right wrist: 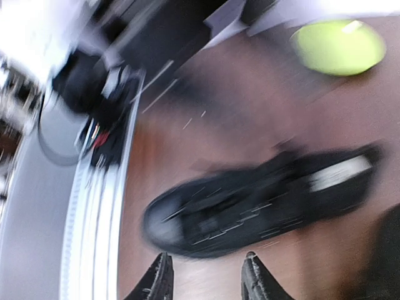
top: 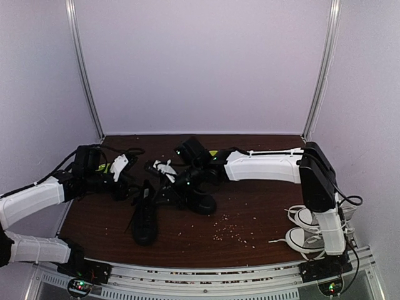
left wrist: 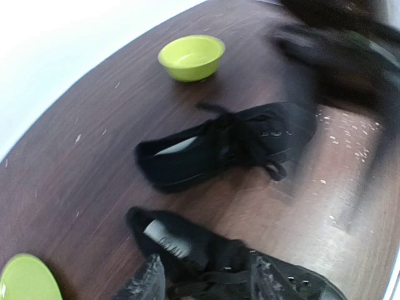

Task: Tie the shoes
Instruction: Adjust the crossed shoelace on the shoelace, then pull the loops with the shoelace from the shoe.

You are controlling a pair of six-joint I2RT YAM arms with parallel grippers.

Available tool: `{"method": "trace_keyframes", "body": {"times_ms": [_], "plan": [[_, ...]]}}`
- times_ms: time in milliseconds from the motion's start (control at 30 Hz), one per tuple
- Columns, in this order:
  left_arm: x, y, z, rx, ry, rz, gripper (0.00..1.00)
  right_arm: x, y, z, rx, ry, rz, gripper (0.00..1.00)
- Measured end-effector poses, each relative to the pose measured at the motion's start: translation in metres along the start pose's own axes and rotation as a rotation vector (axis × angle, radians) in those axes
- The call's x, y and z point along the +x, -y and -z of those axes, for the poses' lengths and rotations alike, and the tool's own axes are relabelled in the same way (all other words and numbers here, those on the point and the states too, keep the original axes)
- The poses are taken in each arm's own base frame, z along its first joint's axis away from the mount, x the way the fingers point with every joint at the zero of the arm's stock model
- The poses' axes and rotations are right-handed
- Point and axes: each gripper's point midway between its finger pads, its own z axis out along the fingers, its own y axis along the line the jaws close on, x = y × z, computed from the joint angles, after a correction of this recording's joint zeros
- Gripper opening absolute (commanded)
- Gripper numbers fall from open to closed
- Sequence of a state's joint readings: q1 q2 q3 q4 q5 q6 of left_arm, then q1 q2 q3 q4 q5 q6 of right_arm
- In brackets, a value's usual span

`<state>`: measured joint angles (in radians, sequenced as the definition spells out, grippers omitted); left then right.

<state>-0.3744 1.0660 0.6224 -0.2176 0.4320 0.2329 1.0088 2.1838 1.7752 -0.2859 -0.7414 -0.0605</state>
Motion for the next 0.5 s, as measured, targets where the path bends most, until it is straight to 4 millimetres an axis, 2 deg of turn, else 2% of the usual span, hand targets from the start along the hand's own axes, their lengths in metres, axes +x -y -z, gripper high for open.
{"method": "trace_keyframes", "body": {"times_ms": [100, 200, 367, 500], "plan": [[-0.004, 0.017, 0.007, 0.003, 0.029, -0.107, 0.51, -0.028, 0.035, 0.014, 0.046, 0.095, -0.024, 0.36], [0.006, 0.003, 0.01, -0.062, -0.043, -0.262, 0.51, -0.049, 0.066, 0.008, 0.07, 0.167, -0.065, 0.37], [0.056, -0.033, 0.011, -0.12, -0.27, -0.396, 0.55, -0.031, 0.074, -0.019, 0.051, 0.17, -0.224, 0.38], [0.079, -0.045, 0.017, -0.106, -0.344, -0.421, 0.61, -0.025, 0.07, -0.027, 0.04, 0.171, -0.326, 0.4]]}}
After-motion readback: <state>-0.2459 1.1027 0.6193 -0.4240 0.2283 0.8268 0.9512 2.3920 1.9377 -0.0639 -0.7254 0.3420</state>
